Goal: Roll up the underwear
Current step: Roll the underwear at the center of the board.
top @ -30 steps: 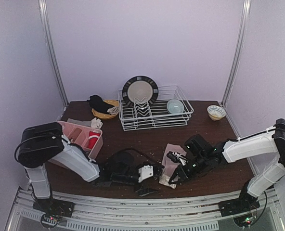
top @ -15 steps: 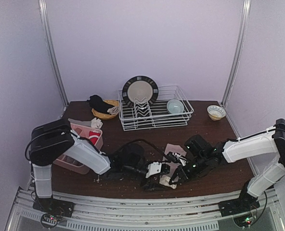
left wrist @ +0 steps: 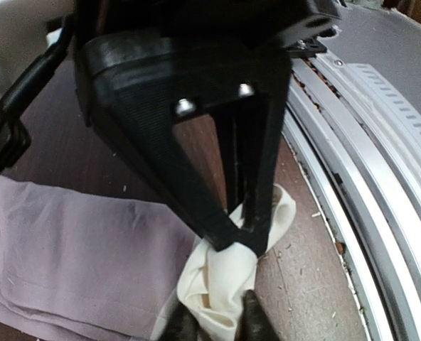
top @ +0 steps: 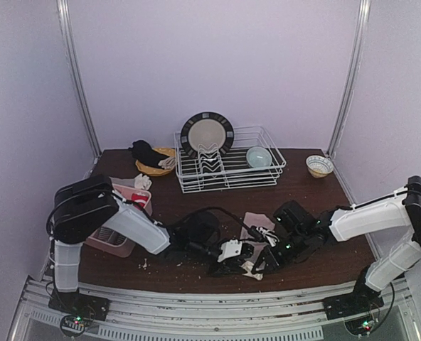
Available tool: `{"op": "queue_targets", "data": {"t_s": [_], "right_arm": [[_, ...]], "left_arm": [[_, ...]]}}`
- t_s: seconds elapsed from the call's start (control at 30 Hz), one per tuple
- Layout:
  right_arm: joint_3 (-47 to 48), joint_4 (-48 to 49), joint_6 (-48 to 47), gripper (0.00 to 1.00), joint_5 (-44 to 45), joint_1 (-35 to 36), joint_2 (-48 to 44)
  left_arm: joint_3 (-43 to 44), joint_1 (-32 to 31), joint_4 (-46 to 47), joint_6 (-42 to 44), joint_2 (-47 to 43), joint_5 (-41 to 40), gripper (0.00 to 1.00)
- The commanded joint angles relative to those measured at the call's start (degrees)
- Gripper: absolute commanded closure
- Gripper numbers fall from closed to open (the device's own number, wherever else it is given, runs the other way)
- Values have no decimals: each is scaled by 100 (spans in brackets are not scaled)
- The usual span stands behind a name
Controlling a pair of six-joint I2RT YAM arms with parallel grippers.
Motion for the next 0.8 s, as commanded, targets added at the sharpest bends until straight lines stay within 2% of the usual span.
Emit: {"op": "queue_targets", "data": {"t_s": [0.0,0.1,0.13,0.27,0.4,0.5,0.6,0.77], "right_arm": [[-38,-183,-15,100,165,91,-210],[10,-319,53,100,311,291,-356],[7,-375,98,98,392,356,-434],[-31,-657,320,69,915,639,-1089],[-217,-840,613,59,1550,874,-1904],[-436,-917,757,58,2193,992,-2408],[-492,-993,856,58,2870,1024,-2630],[-326,-623,938,68,3128,1140,-2183]], "left_arm": [[133,40,79,-47,55,24,88],[109,40,128,-183,30,54,100],[97,40,156,-262,4,86,100],[-107,40,487,-858,-134,409,100],[-498,-9,980,-1610,-340,728,100],[-727,-161,1055,-1916,-499,725,100],[-779,-454,727,-1950,-570,558,100],[-801,-734,507,-2434,-577,482,100]]}}
